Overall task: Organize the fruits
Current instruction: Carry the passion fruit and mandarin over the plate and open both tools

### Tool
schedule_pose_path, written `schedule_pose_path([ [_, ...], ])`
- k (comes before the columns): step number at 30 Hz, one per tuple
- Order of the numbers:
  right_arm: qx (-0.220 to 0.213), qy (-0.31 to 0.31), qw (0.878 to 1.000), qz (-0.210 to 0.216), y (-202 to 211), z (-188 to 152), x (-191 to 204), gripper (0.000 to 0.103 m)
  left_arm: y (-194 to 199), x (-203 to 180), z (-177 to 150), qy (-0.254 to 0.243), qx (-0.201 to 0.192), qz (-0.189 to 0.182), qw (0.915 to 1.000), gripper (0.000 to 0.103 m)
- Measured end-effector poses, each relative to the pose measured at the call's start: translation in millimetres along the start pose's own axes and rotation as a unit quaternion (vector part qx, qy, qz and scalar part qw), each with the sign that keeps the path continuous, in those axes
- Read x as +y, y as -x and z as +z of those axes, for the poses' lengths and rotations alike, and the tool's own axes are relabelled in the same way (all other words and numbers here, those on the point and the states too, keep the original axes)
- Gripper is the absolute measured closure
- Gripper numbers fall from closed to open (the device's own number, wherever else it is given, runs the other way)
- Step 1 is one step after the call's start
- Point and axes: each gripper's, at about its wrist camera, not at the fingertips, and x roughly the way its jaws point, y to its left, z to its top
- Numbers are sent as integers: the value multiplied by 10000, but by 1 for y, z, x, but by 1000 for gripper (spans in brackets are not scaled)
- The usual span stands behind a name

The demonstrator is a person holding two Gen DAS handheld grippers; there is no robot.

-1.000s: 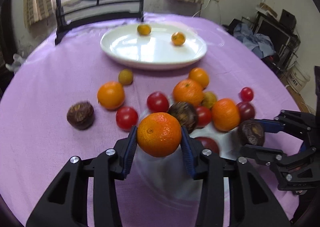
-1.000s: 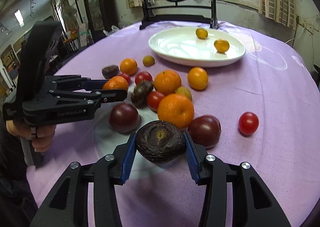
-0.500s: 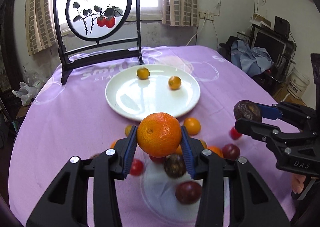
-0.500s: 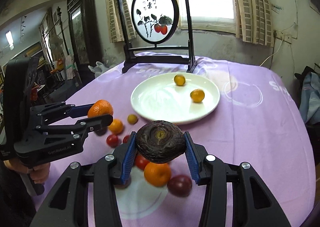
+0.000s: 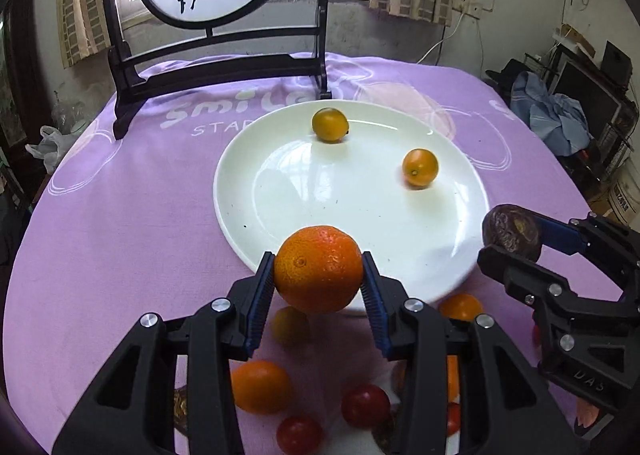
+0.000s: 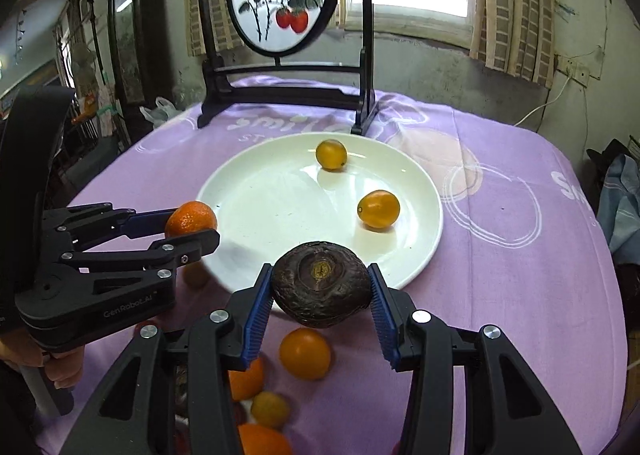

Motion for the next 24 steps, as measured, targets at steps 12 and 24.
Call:
schedule_pose_path([
  [12, 210, 27, 9997, -133, -34, 9, -2, 37, -28, 12, 18, 300, -74, 111, 9995, 35],
  [24, 236, -140, 9996, -40, 0, -16, -9, 37, 18, 7, -17, 153, -151, 9, 9998, 16],
])
